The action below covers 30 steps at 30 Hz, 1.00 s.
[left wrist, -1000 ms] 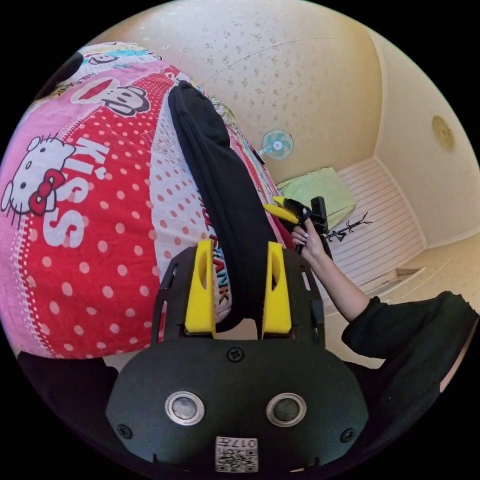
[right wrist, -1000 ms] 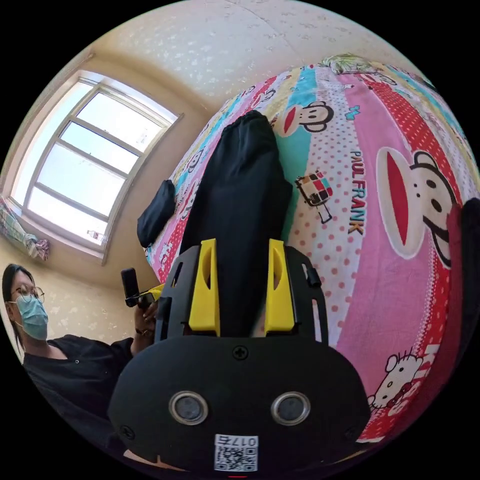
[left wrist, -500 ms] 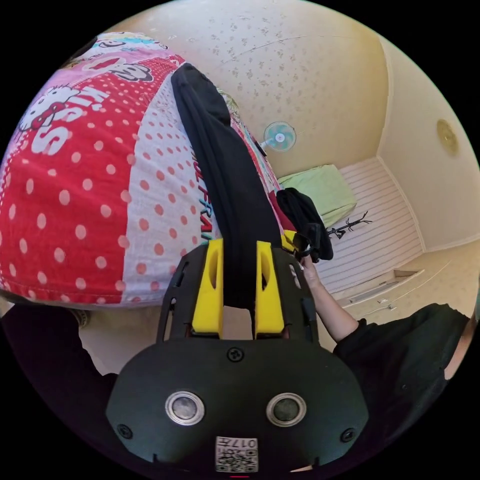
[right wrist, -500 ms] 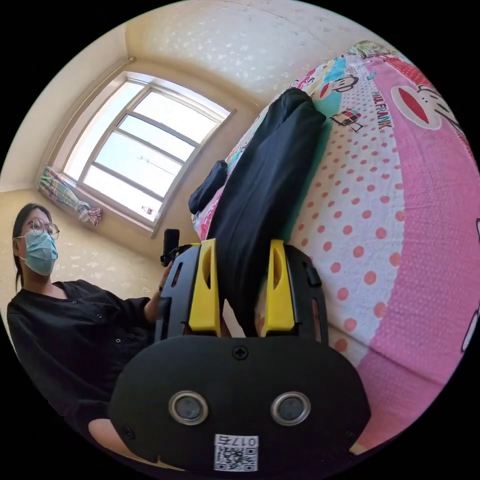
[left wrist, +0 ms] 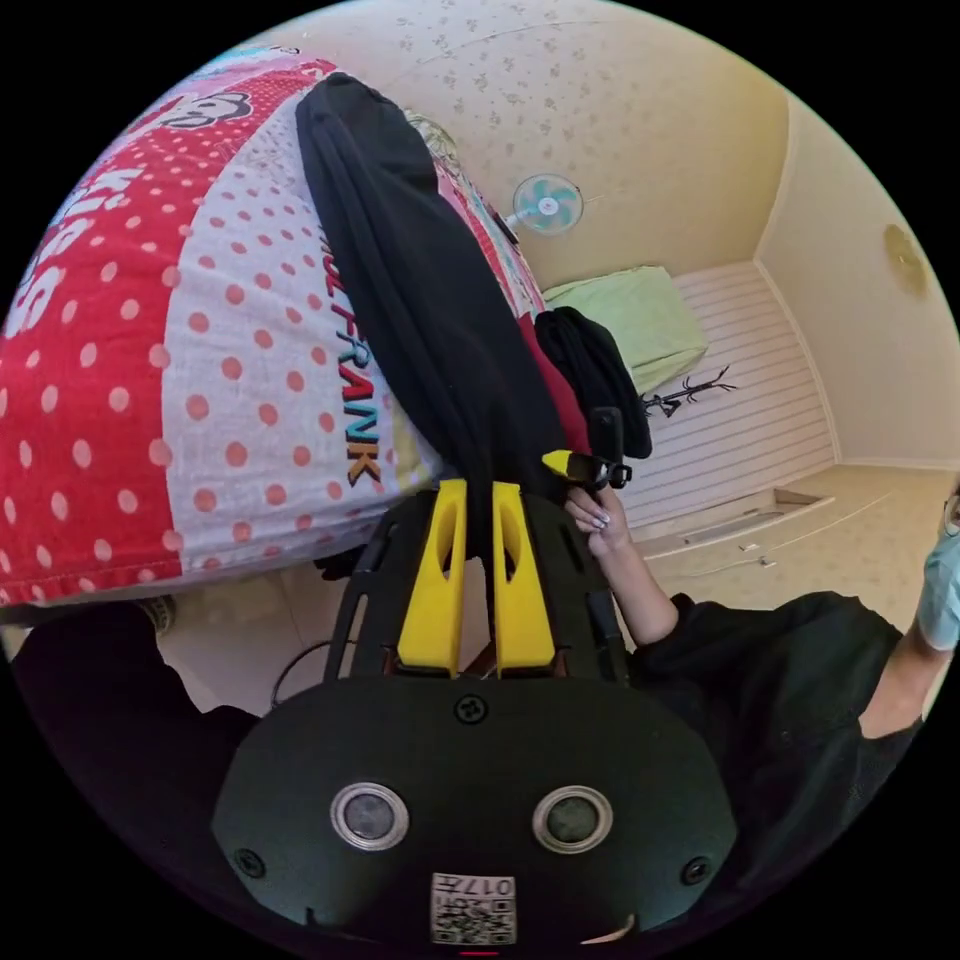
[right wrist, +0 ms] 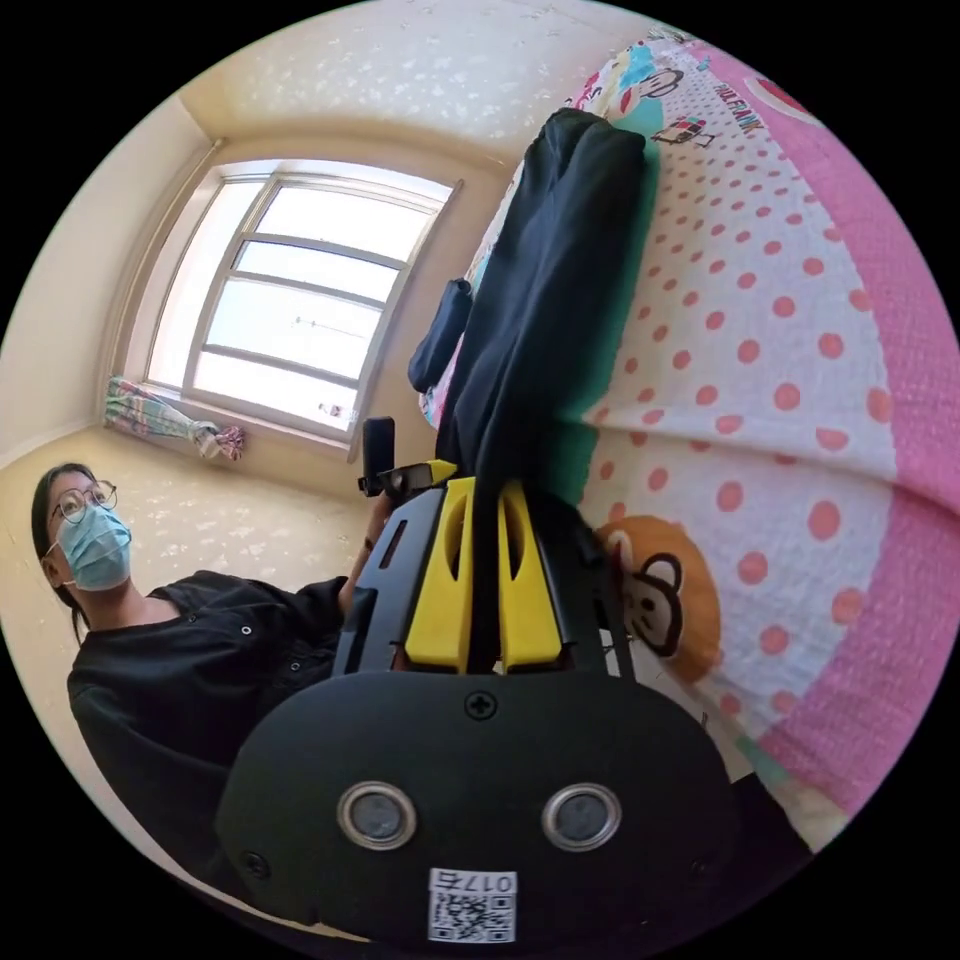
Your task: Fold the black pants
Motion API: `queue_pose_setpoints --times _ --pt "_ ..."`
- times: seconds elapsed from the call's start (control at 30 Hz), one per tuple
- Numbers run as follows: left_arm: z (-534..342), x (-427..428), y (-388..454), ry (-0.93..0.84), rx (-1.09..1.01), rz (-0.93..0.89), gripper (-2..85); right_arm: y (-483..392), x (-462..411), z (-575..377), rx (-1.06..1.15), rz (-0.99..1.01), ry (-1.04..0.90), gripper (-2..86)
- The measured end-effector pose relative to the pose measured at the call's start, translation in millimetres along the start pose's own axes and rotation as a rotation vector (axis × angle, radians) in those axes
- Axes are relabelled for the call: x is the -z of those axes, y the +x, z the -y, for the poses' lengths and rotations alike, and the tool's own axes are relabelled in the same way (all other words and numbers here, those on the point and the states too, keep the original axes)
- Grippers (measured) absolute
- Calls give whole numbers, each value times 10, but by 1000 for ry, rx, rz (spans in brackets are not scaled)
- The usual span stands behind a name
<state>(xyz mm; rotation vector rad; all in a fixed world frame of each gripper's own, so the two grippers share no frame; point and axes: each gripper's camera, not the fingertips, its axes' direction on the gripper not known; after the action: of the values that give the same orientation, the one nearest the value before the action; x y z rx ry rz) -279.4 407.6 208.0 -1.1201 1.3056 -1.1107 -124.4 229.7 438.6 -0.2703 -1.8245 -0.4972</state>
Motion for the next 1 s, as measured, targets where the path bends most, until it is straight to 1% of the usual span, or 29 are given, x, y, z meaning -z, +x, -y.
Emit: queue_pose_setpoints --times 0.07,0.1,0.17,0.2,0.23,0.27,0.3,0.33,0.37,0.4,0.43,0.5,0.57,0.63,0.7,0.83,0.87,0.93,1.0 --pt "-290 175 191 38 -93 -145 48 -372 86 -113 82 27 -1 15" --pt "-361 236 271 54 -124 -172 48 -666 161 -174 150 54 0 12" --pt "-586 487 667 115 -257 -257 47 -1159 290 -238 260 88 2 8" --pt "-623 548 786 127 -293 -269 47 -1511 368 -256 335 95 -5 6" --pt "-679 667 1046 148 -362 -280 48 -1696 403 -261 374 93 -11 5" --pt "-719 781 1327 166 -432 -270 48 -2084 470 -265 454 78 -24 4" --pt "-737 835 1472 176 -468 -260 48 -2466 537 -271 531 56 -29 3" --pt "-772 928 1751 195 -542 -231 47 -2655 570 -276 567 42 -28 3" --pt "-809 999 2016 215 -618 -197 47 -3024 629 -293 637 10 -25 2" --pt "-826 1027 2135 226 -646 -186 47 -3376 680 -323 706 -22 -18 2" --pt "-860 1071 2358 248 -696 -180 47 -3550 707 -343 740 -35 -12 2" --pt "-927 1133 2659 289 -773 -209 47 -4147 842 -436 854 -34 24 2" --pt "-1012 1216 3037 334 -872 -291 47 -4531 972 -499 900 3 49 2" --pt "-1071 1256 3334 349 -941 -335 47 -4909 1091 -618 957 9 84 2" --pt "-1139 1284 3644 368 -1003 -341 46 -5354 1239 -787 1015 -15 137 2" --pt "-1223 1287 4255 437 -1109 -295 46 -5859 1516 -974 1093 -90 257 2" --pt "-1146 1255 4362 448 -1097 -272 46 -5964 1613 -975 1100 -133 305 2" --pt "-925 1156 4432 455 -1040 -208 45 -6044 1734 -842 1047 -226 363 2" --pt "-601 978 4367 455 -968 -92 45 -5980 1805 -436 920 -406 381 2"
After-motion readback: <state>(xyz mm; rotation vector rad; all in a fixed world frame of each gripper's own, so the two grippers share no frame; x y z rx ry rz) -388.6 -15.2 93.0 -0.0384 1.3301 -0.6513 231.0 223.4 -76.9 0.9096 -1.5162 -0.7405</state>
